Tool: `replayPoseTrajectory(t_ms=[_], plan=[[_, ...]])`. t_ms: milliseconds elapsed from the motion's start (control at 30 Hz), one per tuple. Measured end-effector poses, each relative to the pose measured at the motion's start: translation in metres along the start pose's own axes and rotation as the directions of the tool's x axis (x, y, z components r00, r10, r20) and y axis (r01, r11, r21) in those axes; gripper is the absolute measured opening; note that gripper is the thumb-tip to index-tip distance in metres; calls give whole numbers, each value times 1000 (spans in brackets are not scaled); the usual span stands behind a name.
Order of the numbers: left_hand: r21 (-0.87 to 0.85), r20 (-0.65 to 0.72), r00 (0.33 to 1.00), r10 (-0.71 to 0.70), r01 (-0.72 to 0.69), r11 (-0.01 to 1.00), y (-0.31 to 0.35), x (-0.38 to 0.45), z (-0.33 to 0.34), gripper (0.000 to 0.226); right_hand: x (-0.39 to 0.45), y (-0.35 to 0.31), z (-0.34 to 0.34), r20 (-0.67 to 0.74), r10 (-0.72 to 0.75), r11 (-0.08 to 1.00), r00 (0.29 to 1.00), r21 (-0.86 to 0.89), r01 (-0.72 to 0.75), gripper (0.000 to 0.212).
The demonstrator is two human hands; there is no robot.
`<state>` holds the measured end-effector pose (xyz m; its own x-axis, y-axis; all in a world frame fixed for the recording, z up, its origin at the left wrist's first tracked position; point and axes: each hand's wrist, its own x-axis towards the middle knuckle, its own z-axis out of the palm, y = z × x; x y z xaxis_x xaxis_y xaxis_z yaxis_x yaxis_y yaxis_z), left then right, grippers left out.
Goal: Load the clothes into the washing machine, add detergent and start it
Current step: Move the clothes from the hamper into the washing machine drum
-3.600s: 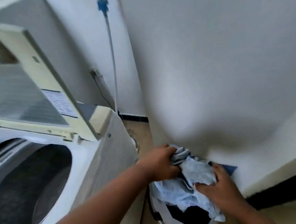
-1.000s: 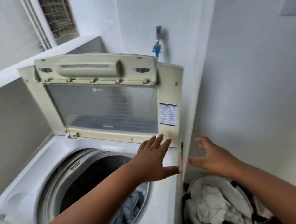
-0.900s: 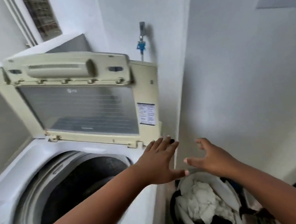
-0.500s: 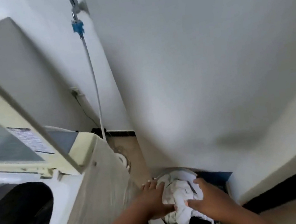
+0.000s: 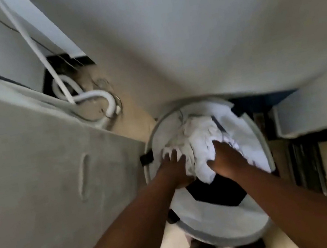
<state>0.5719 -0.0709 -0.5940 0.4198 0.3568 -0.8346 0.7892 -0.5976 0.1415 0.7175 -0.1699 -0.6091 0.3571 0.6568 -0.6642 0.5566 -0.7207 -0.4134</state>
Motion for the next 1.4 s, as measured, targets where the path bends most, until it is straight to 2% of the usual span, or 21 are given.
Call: replayPoseTrajectory(t_ms=[100,233,300,367,433,467,533,567,667,767,900,1000,1100,1133,1233,1333,1400], plan=[[-81,-13,999,-38,37,996,4,44,25,100,36,8,22,-12,45,984,999,-170,-46,81],[-219,-88,992,-88,67,973,4,78,40,106,71,14,40,-66,31,969,997,-244,-47,91],[-308,-78,991,-113,84,948,-7,92,46,105,82,16,45,-114,35,960,993,-271,-65,95],[-353,-53,991,-124,97,931,-20,100,51,96,88,17,44,-122,41,961,992,-265,-73,82],[-382,-42,991,-125,100,919,-27,98,55,71,89,16,39,-135,-9,963,991,-268,-28,44],[-375,-43,992,-118,94,922,-29,94,56,55,85,15,37,-146,-32,966,989,-258,-7,27],[-349,-71,991,-113,82,934,-27,80,54,39,74,14,31,-168,-30,981,985,-195,-3,12],[-345,-101,988,-119,77,935,-25,73,52,39,67,13,27,-187,-17,987,982,-160,-13,14],[-335,-215,963,-160,81,939,-18,39,42,45,38,6,12,-249,8,995,968,-90,-31,38],[-355,-319,933,-169,48,934,-13,-2,27,38,1,-2,-10,-247,37,987,968,162,3,40],[-408,-449,872,-197,-4,913,-2,-78,2,43,-72,-20,-54,-243,76,895,967,444,41,24],[-482,-541,822,-181,-125,867,9,-139,-20,63,-137,-46,-96,-229,66,840,971,538,70,12],[-517,-587,797,-138,-239,822,25,-210,-52,67,-197,-77,-133,-201,10,780,980,614,118,9],[-529,-617,775,-134,-283,800,32,-238,-66,65,-217,-89,-147,-197,-11,751,980,646,139,11],[-552,-745,649,-155,-468,690,50,-322,-108,53,-277,-130,-188,-225,-94,636,970,736,232,18],[-573,-791,578,-198,-589,570,61,-400,-149,33,-334,-181,-225,-267,-195,416,944,849,326,22],[-521,-846,487,-217,-672,525,63,-454,-177,14,-370,-219,-248,-258,-333,279,907,892,357,30]])
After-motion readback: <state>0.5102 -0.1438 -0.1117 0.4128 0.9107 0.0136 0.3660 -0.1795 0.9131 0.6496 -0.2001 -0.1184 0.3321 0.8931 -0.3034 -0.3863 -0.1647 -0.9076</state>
